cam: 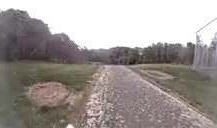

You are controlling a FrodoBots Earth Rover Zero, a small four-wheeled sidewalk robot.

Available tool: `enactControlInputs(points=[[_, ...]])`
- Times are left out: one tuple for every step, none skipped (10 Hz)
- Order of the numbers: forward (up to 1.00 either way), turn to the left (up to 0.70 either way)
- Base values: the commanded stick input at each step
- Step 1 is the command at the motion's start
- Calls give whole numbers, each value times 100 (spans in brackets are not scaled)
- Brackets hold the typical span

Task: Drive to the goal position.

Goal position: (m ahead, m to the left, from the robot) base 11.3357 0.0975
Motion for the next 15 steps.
enactControlInputs(points=[[85, -34], [85, -34], [85, -34], [85, -18], [85, 0], [85, 0], [85, 0], [85, 0], [85, 0], [85, 0], [85, 0], [85, 0], [85, 0], [85, 0], [85, 0]])
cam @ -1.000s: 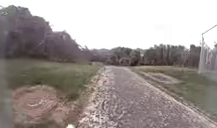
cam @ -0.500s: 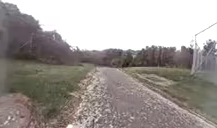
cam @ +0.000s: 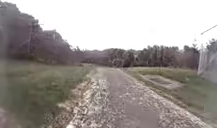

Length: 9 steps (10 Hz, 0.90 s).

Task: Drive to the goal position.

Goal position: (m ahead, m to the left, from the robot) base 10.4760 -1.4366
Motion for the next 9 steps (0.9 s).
enactControlInputs(points=[[85, 0], [85, 0], [85, 0], [85, 0], [85, 0], [85, -7], [85, -21], [85, -29], [85, -27]])
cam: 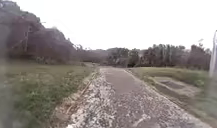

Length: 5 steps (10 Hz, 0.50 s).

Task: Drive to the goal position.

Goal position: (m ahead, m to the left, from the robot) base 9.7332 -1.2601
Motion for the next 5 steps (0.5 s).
enactControlInputs(points=[[85, -5], [85, 0], [85, 0], [85, 0], [85, 0]])
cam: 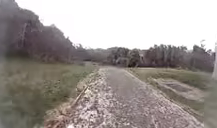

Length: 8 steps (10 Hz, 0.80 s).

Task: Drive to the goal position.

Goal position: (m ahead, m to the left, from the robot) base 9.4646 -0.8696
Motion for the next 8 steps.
enactControlInputs(points=[[85, 0], [85, 0], [85, 0], [85, 0], [85, 0], [85, 16], [85, 20], [85, 7]])
